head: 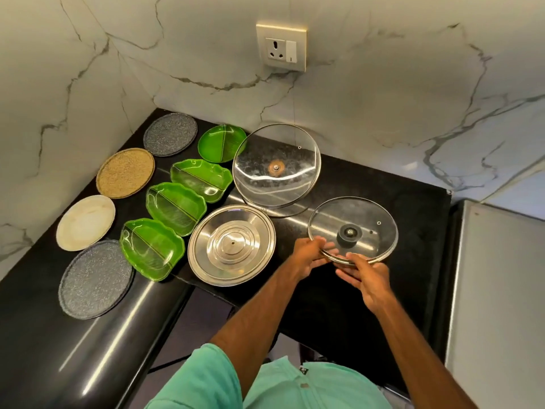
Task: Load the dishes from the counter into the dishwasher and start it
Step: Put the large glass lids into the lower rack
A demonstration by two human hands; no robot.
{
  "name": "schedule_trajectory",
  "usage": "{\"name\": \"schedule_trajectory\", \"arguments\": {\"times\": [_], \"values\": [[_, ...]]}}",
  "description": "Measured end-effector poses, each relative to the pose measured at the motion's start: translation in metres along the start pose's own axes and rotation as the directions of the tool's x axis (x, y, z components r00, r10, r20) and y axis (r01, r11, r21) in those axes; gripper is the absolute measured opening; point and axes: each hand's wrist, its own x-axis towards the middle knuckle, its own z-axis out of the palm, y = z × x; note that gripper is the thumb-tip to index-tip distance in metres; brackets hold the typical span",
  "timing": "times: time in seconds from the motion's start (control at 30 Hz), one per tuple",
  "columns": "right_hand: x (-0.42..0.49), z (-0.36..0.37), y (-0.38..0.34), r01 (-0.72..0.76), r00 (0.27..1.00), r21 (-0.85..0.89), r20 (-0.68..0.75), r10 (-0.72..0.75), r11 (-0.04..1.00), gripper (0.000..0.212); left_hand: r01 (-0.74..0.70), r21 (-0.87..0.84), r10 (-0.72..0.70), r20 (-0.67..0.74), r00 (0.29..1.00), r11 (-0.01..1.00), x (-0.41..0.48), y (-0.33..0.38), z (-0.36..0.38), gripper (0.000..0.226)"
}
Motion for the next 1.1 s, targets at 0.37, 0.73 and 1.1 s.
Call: {"name": "schedule_trajectory", "arguments": {"times": [0.37, 0.73, 1.1], "values": [[0.014, 0.041, -0.116, 0.23, 0.951, -0.546, 0.3, -0.068, 0.806, 0.049, 0.004, 0.132, 0.006, -0.076, 0.997, 0.991, 0.01, 0.005, -0.035, 0.027], [0.152, 0.16, -0.119, 0.135, 0.989, -0.485, 0.124, -0.085, 0.864, 0.045, -0.014, 0.111, 0.022, -0.075, 0.997, 0.994, 0.011, 0.002, -0.04, 0.028], [0.132, 0.141, -0.116, 0.299, 0.954, -0.702, 0.225, -0.196, 0.646, 0.04, -0.069, 0.115, 0.081, -0.105, 0.991, 0.991, 0.016, 0.013, -0.039, 0.027]]}}
